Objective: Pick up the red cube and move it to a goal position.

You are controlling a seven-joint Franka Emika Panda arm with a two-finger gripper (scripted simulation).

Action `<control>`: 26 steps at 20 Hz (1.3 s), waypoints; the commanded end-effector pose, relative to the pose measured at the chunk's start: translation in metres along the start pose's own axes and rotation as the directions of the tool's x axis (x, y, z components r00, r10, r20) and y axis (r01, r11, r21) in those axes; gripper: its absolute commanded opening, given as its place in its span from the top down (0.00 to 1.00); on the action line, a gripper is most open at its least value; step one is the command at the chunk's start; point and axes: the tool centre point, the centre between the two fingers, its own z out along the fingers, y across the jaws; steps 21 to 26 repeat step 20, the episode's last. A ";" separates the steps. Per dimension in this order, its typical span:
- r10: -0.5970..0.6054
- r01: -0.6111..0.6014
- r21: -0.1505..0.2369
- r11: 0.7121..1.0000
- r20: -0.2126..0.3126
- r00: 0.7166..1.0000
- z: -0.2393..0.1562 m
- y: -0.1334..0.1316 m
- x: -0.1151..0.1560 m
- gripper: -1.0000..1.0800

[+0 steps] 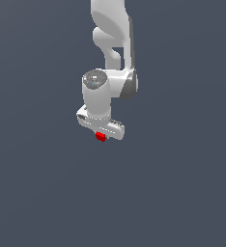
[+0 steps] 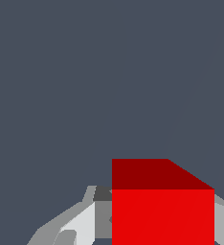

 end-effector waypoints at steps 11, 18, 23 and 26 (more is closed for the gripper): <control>0.000 0.000 0.000 1.000 -0.001 1.000 -0.101 0.009 0.023 1.00; 0.000 0.000 0.000 1.000 -0.001 1.000 -0.118 0.010 0.029 1.00; 0.000 0.000 0.000 1.000 -0.001 1.000 -0.118 0.010 0.029 1.00; 0.000 0.000 0.000 1.000 -0.001 1.000 -0.118 0.010 0.029 1.00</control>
